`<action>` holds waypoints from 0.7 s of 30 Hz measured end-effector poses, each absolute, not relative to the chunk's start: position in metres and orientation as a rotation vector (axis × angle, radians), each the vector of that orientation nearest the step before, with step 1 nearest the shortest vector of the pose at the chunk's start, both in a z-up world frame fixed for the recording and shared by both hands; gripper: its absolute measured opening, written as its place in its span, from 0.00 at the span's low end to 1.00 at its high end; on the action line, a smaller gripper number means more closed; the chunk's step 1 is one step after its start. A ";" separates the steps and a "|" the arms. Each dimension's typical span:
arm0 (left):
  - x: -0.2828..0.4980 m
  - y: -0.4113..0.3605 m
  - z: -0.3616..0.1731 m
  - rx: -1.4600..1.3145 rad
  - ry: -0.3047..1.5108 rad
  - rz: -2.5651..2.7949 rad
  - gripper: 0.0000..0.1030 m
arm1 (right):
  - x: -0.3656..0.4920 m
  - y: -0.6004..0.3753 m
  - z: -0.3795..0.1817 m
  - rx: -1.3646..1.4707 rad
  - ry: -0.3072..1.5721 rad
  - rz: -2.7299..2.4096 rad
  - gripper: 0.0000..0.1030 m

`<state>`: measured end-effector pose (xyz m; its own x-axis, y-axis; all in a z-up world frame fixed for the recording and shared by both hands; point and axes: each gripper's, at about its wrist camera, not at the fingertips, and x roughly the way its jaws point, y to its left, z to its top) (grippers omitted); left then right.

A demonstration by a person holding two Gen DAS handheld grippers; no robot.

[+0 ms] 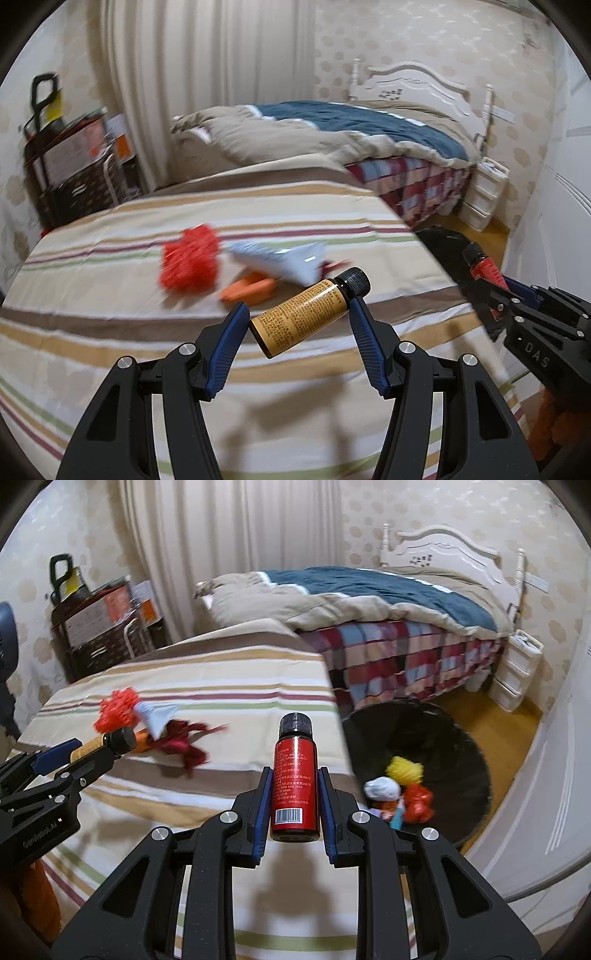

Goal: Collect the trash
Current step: 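Carry bottle and red can over the bin and open both grippers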

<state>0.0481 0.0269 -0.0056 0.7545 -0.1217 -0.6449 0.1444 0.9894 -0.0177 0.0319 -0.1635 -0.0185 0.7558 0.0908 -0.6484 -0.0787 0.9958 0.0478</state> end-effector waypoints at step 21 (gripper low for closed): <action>0.109 -0.105 -0.015 0.142 0.698 -0.315 0.56 | 0.064 -0.273 -0.028 0.110 0.702 -0.101 0.23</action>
<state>0.1094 -0.1050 -0.0153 0.7216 -0.2371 -0.6505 0.3312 0.9433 0.0236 0.0644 -0.2729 -0.0279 0.7588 -0.0552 -0.6489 0.1294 0.9893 0.0671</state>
